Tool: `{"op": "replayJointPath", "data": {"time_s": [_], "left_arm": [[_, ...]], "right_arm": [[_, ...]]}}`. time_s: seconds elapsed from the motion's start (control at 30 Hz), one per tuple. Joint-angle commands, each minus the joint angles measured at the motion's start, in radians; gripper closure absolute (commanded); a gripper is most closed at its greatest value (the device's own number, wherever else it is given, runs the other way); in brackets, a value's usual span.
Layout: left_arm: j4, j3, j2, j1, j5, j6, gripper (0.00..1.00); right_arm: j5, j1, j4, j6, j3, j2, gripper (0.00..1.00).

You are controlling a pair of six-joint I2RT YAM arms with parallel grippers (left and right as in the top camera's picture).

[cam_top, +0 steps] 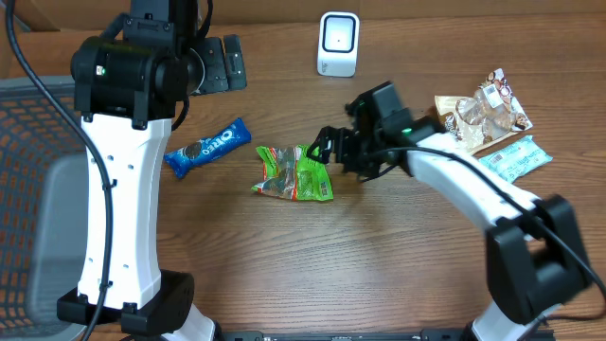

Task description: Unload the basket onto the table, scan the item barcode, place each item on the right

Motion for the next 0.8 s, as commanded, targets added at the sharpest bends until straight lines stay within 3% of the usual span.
{"op": "replayJointPath", "data": {"time_s": [0.0, 0.4, 0.67, 0.77], "left_arm": [[0.004, -0.002, 0.001, 0.000, -0.013, 0.019, 0.00], [0.004, -0.002, 0.001, 0.000, -0.013, 0.019, 0.00], [0.004, -0.002, 0.001, 0.000, -0.013, 0.019, 0.00], [0.004, -0.002, 0.001, 0.000, -0.013, 0.019, 0.00]], "right_arm": [[0.035, 0.071, 0.063, 0.069, -0.005, 0.052, 0.11], [0.249, 0.256, 0.225, 0.002, -0.005, 0.060, 0.52], [0.321, 0.256, 0.397, -0.036, -0.005, 0.068, 0.73], [0.325, 0.256, 0.406, -0.034, -0.005, 0.095, 0.76]]}}
